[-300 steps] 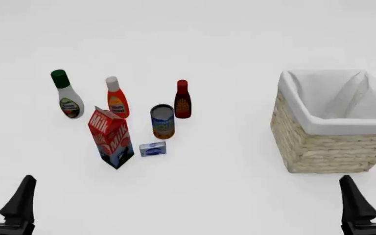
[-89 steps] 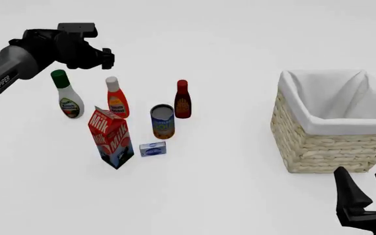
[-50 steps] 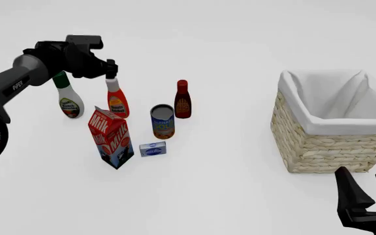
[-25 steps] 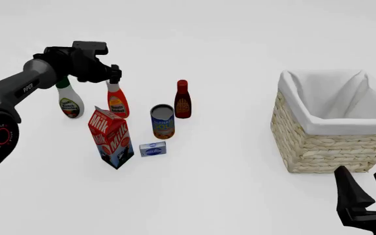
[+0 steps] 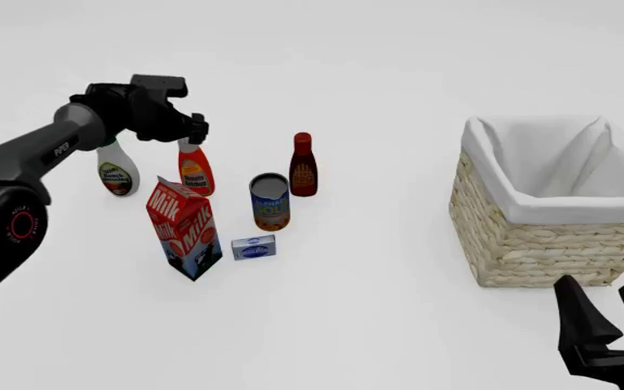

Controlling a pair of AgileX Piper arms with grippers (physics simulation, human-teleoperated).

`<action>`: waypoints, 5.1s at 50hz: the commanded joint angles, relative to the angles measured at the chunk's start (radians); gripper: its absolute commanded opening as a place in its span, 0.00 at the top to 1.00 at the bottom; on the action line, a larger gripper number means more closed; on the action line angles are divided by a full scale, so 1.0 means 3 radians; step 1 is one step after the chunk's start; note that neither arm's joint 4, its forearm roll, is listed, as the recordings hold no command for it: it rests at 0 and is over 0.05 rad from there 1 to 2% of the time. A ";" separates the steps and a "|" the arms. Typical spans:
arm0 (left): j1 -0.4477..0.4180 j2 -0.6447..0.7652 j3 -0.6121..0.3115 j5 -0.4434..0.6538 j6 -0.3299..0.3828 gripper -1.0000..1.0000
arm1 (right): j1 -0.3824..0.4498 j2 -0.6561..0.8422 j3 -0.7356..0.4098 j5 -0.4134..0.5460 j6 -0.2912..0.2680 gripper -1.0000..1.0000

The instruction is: Pick the ketchup and place it in the basket.

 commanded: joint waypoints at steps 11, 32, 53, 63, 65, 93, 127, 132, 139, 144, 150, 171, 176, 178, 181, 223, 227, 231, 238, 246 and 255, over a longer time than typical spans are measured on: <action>-0.0011 0.0154 -0.0094 -0.0006 0.0017 0.00 | 0.0016 0.0062 0.0000 -0.0047 0.0057 0.00; 0.0008 0.0162 -0.0097 -0.0030 0.0013 1.00 | 0.0025 0.0182 0.0001 -0.0146 0.0071 0.00; 0.0084 -0.0293 0.0005 0.0057 0.0095 1.00 | 0.0010 -0.0049 0.0000 0.0028 0.0044 0.00; 0.0059 -0.0580 0.0128 0.0113 0.0076 1.00 | 0.0009 -0.0182 0.0000 0.0133 0.0024 0.00; 0.0060 -0.0636 0.0159 0.0129 0.0066 1.00 | 0.0010 -0.0187 0.0000 0.0135 0.0010 0.00; -0.0350 -0.1656 0.0406 0.0659 0.0060 1.00 | 0.0123 -0.0145 -0.0054 0.0048 -0.0315 0.00; -0.0927 -0.2789 0.1280 0.1140 0.0143 1.00 | 0.0971 0.0930 -0.0791 -0.0375 -0.0919 0.00; -0.1071 -0.2877 0.1317 0.1244 0.0105 1.00 | 0.1073 0.1165 -0.1003 -0.0404 -0.0988 0.00; -0.1208 -0.2959 0.1441 0.1272 0.0076 1.00 | 0.1430 0.1469 -0.1198 -0.0429 -0.0989 0.00; -0.1311 -0.2965 0.1448 0.1312 0.0050 1.00 | 0.1570 0.1554 -0.1344 -0.0347 -0.0836 0.00; -0.1462 -0.2994 0.1524 0.1292 0.0050 1.00 | 0.1709 0.1775 -0.1498 -0.0370 -0.0751 0.00; -0.1657 -0.2970 0.1538 0.1318 0.0071 1.00 | 0.2214 0.2202 -0.1779 -0.0323 -0.0712 0.00; -0.1690 -0.2940 0.1478 0.1342 0.0089 1.00 | 0.2318 0.2302 -0.1816 -0.0321 -0.0732 0.00; -0.1741 -0.2932 0.1474 0.1351 0.0085 1.00 | 0.2380 0.2314 -0.1838 -0.0305 -0.0729 0.00; -0.1757 -0.2924 0.1462 0.1349 0.0073 1.00 | 0.2424 0.2345 -0.1850 -0.0316 -0.0736 0.00; -0.2144 -0.2973 0.1520 0.1332 -0.0025 1.00 | 0.2911 0.2819 -0.2171 -0.0428 -0.0503 0.00; -0.2162 -0.2964 0.1483 0.1356 -0.0033 1.00 | 0.2939 0.2893 -0.2183 -0.0459 -0.0476 0.00; -0.2181 -0.2963 0.1478 0.1360 -0.0042 1.00 | 0.2950 0.2936 -0.2195 -0.0478 -0.0468 0.00; -0.2240 -0.2976 0.1471 0.1375 -0.0082 1.00 | 0.2973 0.3050 -0.2241 -0.0487 -0.0461 0.00; -0.2305 -0.2994 0.1476 0.1400 -0.0112 1.00 | 0.3010 0.3159 -0.2254 -0.0529 -0.0427 0.00; -0.2402 -0.3055 0.1510 0.1435 -0.0185 1.00 | 0.3058 0.3218 -0.2278 -0.0529 -0.0427 0.00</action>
